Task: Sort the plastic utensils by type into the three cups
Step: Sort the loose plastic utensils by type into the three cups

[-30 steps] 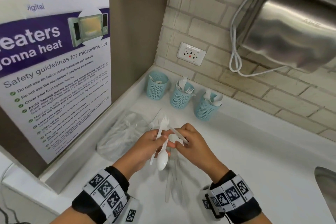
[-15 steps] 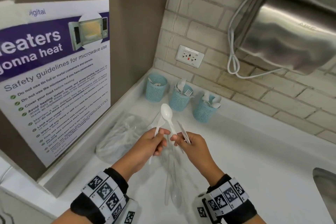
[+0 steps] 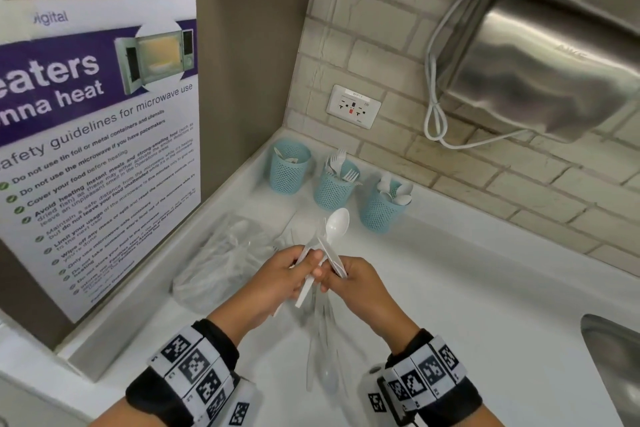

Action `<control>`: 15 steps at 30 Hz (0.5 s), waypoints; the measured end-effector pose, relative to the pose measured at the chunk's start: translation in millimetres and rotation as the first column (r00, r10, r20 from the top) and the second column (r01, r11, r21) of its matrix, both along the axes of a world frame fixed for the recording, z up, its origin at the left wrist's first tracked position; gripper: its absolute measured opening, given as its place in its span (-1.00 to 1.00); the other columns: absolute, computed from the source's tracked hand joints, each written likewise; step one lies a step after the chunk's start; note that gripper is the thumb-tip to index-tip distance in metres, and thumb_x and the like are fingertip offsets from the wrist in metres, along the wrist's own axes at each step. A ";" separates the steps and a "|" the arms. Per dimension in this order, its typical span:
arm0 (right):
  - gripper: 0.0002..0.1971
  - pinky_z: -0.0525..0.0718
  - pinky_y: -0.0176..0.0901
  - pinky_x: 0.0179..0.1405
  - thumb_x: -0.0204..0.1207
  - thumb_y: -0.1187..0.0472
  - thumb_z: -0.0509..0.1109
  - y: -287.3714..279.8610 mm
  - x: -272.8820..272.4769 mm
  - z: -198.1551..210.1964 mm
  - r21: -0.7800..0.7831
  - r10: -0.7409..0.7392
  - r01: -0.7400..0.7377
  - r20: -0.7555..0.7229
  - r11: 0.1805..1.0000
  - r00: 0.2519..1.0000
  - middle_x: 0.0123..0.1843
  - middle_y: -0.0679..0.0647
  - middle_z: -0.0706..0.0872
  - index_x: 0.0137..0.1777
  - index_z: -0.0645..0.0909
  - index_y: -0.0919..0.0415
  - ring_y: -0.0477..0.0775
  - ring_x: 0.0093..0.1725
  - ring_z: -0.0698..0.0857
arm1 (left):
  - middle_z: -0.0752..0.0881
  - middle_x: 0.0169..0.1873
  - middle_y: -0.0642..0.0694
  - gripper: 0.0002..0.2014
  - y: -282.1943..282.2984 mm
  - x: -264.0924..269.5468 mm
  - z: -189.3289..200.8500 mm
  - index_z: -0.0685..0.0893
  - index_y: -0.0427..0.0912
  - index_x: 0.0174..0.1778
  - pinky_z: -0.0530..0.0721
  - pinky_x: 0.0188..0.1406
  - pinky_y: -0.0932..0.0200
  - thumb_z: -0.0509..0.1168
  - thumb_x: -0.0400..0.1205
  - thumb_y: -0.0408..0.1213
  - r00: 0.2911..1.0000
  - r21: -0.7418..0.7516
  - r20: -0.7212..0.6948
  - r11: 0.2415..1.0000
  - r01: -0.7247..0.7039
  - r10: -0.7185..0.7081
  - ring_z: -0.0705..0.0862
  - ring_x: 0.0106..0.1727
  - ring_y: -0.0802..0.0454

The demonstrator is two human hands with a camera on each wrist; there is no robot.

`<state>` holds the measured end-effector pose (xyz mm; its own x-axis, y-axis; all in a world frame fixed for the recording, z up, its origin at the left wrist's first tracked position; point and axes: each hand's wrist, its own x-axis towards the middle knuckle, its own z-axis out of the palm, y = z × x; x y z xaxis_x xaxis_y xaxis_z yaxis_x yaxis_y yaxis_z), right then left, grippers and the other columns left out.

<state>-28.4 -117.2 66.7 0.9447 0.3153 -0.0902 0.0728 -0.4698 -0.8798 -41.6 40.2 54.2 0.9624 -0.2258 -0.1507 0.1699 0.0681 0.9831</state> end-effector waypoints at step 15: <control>-0.66 0.43 -0.23 -0.37 0.63 0.01 0.32 -42.8 40.9 40.9 0.093 -0.479 0.470 0.193 0.878 0.856 -0.44 -0.08 0.68 -0.28 0.70 0.19 -0.27 -0.53 0.50 | 0.72 -0.27 0.07 -0.73 -5.1 -0.7 -7.9 0.68 0.01 0.02 0.39 -0.47 0.29 0.09 0.73 -0.02 0.995 0.137 -0.019 0.986 -0.095 0.098 0.39 -0.48 0.15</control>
